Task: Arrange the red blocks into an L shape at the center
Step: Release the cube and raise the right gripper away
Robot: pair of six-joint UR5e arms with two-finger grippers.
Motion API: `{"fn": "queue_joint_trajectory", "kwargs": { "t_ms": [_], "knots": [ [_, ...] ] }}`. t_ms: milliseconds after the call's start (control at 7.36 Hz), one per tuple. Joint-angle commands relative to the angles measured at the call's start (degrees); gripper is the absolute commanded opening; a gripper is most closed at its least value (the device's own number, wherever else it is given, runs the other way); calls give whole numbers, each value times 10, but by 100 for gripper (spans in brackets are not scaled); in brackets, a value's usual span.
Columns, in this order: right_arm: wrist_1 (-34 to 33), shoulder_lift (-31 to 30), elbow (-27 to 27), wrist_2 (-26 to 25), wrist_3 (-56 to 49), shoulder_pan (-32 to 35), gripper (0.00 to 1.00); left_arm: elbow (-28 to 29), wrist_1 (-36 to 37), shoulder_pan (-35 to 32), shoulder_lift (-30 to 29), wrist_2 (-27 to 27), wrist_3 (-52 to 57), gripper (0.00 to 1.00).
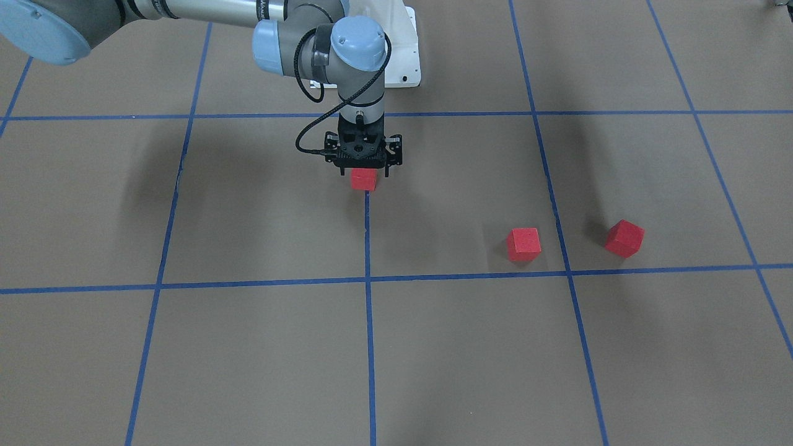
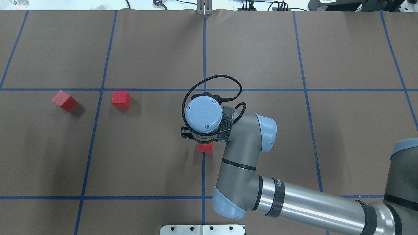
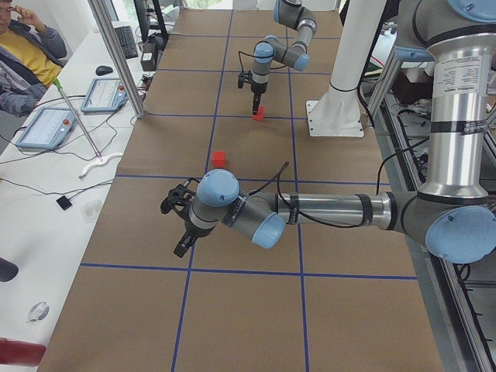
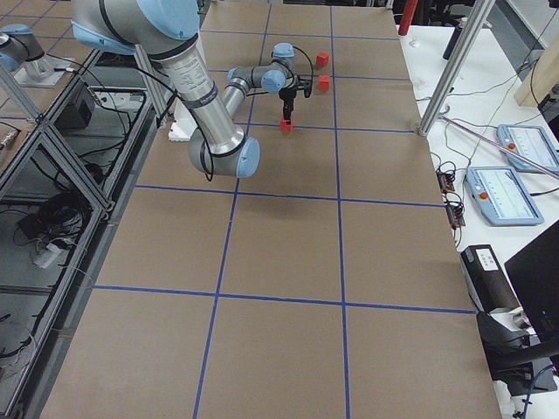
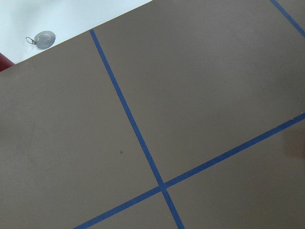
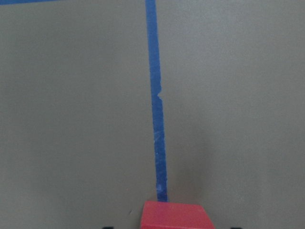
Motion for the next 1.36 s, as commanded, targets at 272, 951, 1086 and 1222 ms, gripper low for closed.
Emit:
{"fn": "queue_joint_trajectory", "kwargs": {
  "t_ms": [272, 951, 1086, 1222],
  "knots": [
    [-5, -59, 68, 62, -58, 125, 99, -13, -3, 63, -39, 0, -61, 100],
    [2, -257, 108, 261, -490, 413, 99, -23, -60, 305, -135, 58, -434, 100],
    [4, -305, 107, 280, -567, 451, 99, -23, -19, 345, -170, 81, -467, 100],
    [3, -335, 104, 285, -624, 484, 99, -23, 55, 378, -212, 108, -478, 100]
  ]
}}
